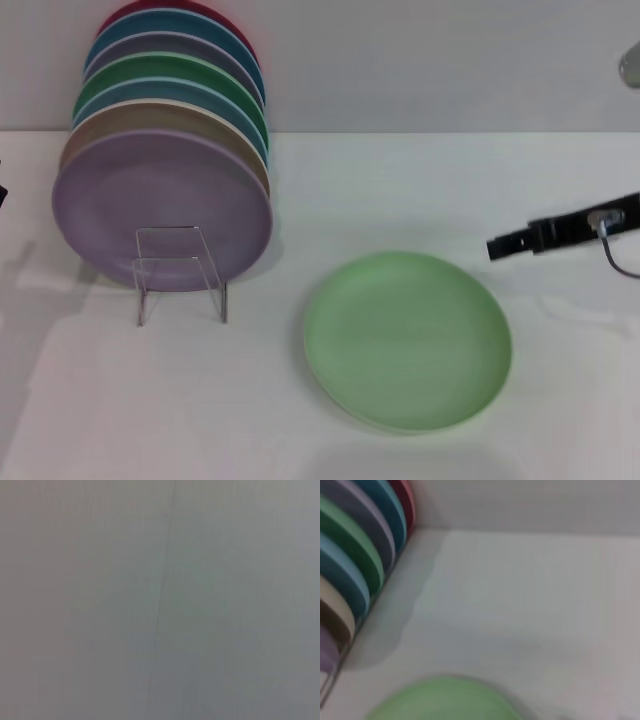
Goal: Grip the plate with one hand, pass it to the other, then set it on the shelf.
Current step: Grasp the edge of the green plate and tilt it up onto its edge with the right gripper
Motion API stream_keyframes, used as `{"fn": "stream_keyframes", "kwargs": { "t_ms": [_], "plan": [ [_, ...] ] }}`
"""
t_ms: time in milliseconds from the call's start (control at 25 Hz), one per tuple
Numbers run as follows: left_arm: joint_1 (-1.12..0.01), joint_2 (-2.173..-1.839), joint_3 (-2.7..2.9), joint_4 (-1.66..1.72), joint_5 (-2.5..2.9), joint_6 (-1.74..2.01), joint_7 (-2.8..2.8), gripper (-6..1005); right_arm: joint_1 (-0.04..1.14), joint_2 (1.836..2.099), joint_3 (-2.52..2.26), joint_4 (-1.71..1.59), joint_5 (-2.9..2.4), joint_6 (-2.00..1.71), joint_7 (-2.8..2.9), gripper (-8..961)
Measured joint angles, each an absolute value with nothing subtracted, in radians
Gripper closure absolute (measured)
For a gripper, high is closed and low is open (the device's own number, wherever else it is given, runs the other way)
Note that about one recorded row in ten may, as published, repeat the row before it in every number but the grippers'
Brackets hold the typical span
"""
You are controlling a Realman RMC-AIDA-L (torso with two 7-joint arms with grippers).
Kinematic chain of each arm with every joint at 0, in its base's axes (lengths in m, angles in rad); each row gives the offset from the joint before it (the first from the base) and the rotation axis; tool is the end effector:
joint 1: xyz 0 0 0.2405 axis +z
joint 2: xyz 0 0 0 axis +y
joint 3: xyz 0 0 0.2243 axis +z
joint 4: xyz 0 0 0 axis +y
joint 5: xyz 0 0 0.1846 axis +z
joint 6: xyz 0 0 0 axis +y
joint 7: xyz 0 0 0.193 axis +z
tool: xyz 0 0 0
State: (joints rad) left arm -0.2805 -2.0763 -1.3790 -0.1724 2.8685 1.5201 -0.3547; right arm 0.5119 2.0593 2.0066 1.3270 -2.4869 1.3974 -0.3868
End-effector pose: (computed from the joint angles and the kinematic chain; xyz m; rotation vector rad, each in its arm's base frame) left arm -0.2659 0.3078 0.0632 -1.4656 -0.4184 -1.0068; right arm 0.2115 0.3569 0.0145 -2.2161 1.3842 -0.0129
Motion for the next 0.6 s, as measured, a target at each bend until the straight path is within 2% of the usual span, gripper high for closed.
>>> {"fn": "stream_keyframes", "kwargs": {
  "t_ms": [600],
  "plan": [
    [-0.273, -2.077, -1.369, -0.181, 2.869, 1.533, -0.311, 223, 0.552, 2.053, 2.009, 1.161, -2.508, 1.44, -0.35, 293]
  ]
}}
